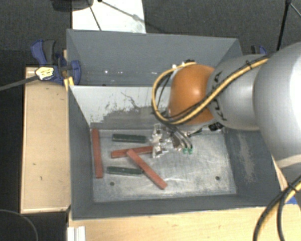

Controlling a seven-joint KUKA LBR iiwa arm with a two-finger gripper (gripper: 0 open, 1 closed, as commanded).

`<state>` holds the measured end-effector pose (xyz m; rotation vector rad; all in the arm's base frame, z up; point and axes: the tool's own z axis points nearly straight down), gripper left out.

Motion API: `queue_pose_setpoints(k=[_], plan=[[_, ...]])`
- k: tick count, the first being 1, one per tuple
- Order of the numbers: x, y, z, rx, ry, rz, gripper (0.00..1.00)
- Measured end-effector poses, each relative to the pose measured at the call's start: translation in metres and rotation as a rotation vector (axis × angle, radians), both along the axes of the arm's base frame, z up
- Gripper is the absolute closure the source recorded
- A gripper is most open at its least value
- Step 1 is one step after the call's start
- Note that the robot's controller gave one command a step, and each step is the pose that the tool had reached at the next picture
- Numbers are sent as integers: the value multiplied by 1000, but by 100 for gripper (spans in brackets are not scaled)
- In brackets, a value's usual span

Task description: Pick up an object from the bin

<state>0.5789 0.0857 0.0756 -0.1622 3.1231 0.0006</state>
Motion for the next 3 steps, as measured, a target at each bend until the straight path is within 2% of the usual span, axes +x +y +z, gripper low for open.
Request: queue_pose_setpoints(k=[3], plan=[[0,0,2,0,4,0,100]])
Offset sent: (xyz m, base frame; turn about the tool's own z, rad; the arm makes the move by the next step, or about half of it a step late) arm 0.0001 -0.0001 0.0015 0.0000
